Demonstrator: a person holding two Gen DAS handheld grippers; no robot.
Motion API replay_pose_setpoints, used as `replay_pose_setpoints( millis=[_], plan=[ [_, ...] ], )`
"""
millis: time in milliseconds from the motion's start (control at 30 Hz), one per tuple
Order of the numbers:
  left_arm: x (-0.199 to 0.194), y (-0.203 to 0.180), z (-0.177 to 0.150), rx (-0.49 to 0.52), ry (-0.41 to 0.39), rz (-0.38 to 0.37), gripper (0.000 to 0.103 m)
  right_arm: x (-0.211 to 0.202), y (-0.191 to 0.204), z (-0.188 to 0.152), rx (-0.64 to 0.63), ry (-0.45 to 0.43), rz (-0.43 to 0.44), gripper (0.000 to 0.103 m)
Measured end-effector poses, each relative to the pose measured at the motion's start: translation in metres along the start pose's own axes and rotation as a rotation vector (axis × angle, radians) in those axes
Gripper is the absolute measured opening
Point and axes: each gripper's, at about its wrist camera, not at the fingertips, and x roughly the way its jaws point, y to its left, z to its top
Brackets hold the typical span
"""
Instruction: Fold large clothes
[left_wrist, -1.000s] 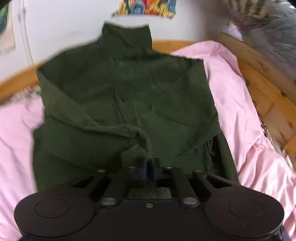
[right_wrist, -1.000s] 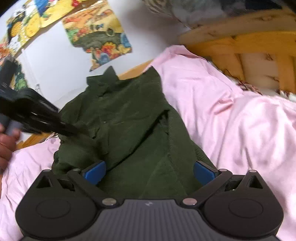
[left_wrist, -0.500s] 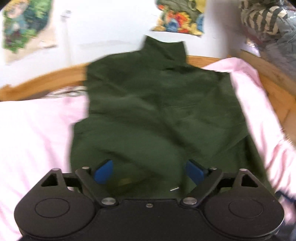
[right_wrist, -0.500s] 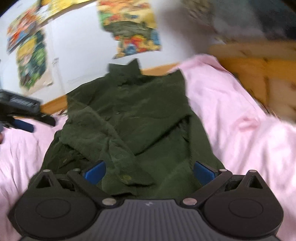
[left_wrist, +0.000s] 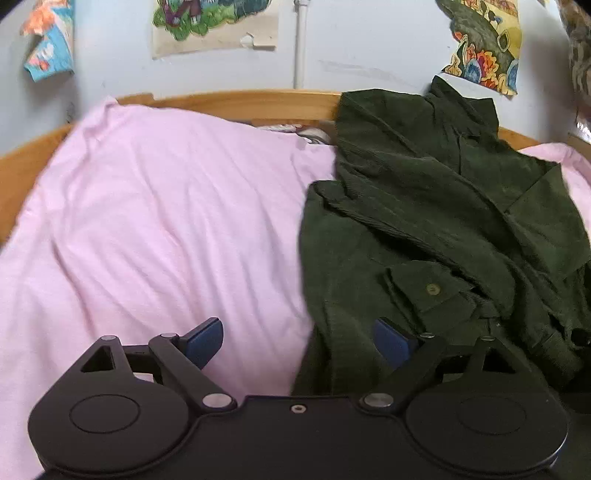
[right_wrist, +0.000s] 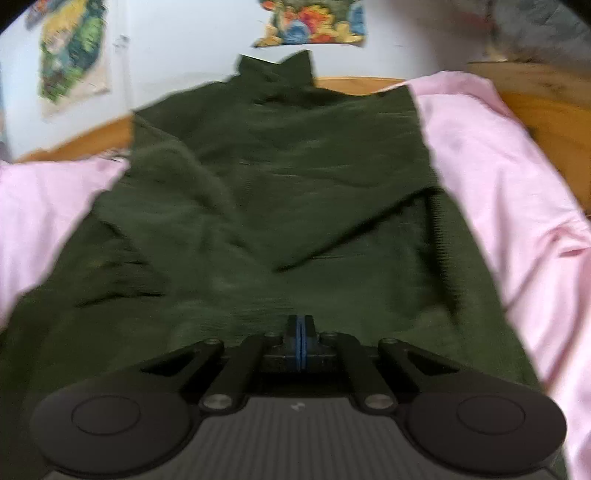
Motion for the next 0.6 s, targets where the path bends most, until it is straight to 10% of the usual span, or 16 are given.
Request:
replay_pose_setpoints(
  millis=[133, 200, 233, 433, 600],
  plan=[
    [0.019, -0.011, 0.000, -0.029, -0.028, -0.049, 0.097, -0.014, 0.001, 0.016, -0.014, -0.044, -0.011, 0.008],
    [0.033, -0.015, 0.000, -0.027, -0.047, -0.052, 0.097, -0.016, 0.012, 0.039, -0.080, -0.096, 0.039, 0.060],
    [0.037, -0.016, -0.005, -0.023, -0.053, -0.047, 0.097, -0.011, 0.022, 0.056, -0.115, -0.112, 0.080, 0.068],
    [0.079, -0.003, -0.019, -0.074, 0.018, -0.007, 0.096, 0.067, 0.107, 0.167, -0.265, -0.130, 0.326, 0.069],
    [0.085, -0.007, -0.021, -0.065, 0.010, -0.007, 0.098, 0.153, 0.195, 0.224, -0.381, -0.091, 0.367, 0.078]
  ],
)
